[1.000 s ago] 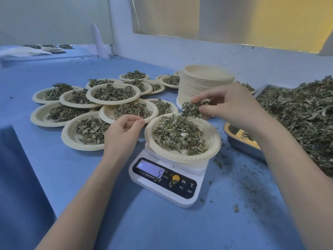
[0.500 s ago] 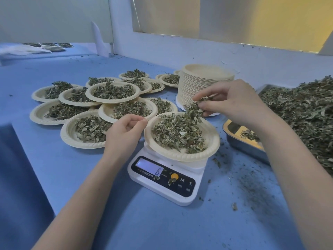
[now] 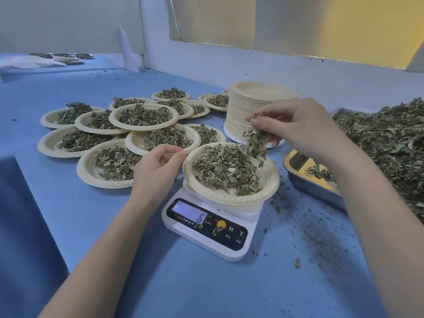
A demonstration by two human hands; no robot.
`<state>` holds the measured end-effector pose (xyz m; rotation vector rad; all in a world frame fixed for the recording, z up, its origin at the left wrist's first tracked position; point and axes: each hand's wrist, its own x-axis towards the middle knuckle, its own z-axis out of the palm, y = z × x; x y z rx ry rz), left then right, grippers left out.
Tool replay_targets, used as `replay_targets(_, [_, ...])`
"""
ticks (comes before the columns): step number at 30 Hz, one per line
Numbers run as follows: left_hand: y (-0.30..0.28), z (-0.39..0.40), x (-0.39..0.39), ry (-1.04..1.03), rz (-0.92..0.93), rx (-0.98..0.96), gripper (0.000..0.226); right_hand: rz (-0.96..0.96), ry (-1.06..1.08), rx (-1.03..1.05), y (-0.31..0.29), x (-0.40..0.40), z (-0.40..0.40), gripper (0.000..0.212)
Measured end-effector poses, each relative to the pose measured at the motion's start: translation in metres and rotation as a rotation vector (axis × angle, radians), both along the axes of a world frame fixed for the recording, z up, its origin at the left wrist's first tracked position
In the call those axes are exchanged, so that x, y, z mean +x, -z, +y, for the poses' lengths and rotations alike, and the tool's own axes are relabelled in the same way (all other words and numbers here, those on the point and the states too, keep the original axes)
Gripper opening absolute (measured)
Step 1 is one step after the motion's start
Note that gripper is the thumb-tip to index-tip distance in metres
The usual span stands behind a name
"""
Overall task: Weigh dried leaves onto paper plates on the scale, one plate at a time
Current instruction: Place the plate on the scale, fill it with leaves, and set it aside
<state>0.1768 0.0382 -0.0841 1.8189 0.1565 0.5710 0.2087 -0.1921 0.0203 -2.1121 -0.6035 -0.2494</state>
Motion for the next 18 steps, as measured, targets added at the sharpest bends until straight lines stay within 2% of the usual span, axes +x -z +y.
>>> replay_targets(7, [0.0005, 0.001, 0.0002, -0.004, 0.01, 0.006, 0.008, 0.06, -0.024, -0.022, 0.0022, -0.0011, 0.003, 0.007])
replay_targets(18, [-0.0006, 0.0002, -0.0004, -0.006, 0.014, -0.002, 0.008, -0.007, 0.024, -0.003, -0.0008, 0.0002, -0.0004, 0.008])
